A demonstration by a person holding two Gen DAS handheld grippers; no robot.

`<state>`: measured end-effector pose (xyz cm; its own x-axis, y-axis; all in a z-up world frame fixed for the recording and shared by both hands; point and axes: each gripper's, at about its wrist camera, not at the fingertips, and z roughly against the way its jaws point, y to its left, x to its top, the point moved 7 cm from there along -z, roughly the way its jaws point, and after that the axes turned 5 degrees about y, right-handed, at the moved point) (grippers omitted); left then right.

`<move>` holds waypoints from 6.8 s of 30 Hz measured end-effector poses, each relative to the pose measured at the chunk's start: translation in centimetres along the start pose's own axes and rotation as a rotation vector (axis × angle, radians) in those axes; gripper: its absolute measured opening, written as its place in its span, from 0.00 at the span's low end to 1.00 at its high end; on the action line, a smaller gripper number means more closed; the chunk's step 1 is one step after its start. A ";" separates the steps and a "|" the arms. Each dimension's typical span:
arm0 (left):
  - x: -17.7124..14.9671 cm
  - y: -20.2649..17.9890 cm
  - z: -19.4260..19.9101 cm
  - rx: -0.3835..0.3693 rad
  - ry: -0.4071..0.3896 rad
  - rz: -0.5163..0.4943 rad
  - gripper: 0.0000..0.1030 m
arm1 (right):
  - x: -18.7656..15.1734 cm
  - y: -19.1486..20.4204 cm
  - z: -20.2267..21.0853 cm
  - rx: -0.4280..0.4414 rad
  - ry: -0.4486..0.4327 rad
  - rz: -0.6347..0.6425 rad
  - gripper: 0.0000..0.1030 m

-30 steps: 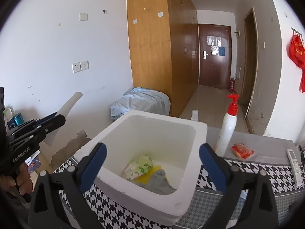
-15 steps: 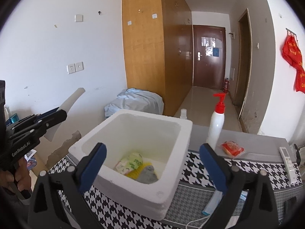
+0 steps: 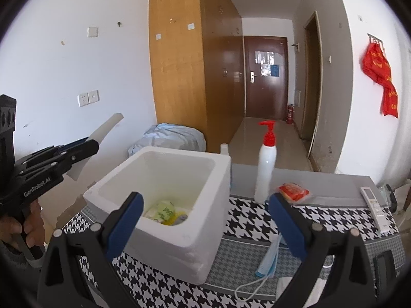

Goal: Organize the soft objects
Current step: 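Withdraw the right tool from the box while the left gripper brings the cloth over it, then lower the white cloth into the foam box and open the left gripper, then move both tools away from the foam box toward the masks on the table, then lower the open left gripper over the blue face mask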

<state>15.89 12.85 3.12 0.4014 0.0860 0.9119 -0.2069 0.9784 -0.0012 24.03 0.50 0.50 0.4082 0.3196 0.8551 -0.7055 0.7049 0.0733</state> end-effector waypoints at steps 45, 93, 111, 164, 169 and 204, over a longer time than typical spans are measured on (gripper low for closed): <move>0.1 -4.2 -4.4 -0.051 0.086 -0.013 0.60 | -2.2 -6.1 2.6 -0.089 -0.014 -0.076 0.97; 0.5 -7.4 4.5 -0.033 -0.073 -0.031 0.99 | -2.7 -5.2 10.3 -0.101 -0.127 -0.038 0.97; -0.4 -7.9 5.4 -0.068 -0.082 -0.030 0.99 | -3.6 -4.9 10.9 -0.124 -0.126 -0.022 0.98; -5.8 -11.8 2.8 -0.182 -0.019 -0.046 0.99 | -9.7 -8.6 10.0 -0.183 -0.047 -0.110 0.98; -5.8 -13.0 2.4 -0.206 -0.013 -0.062 0.99 | -10.2 -9.5 10.7 -0.209 -0.046 -0.129 0.98; -6.6 -19.4 0.5 -0.295 0.053 -0.134 0.99 | -13.5 -13.7 13.0 -0.286 -0.016 -0.195 0.98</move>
<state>16.83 -6.76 -2.64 0.4547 -0.0451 0.8895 0.1148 0.9934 -0.0083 20.69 -21.70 -5.38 0.5084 0.1530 0.8474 -0.4231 0.9015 0.0911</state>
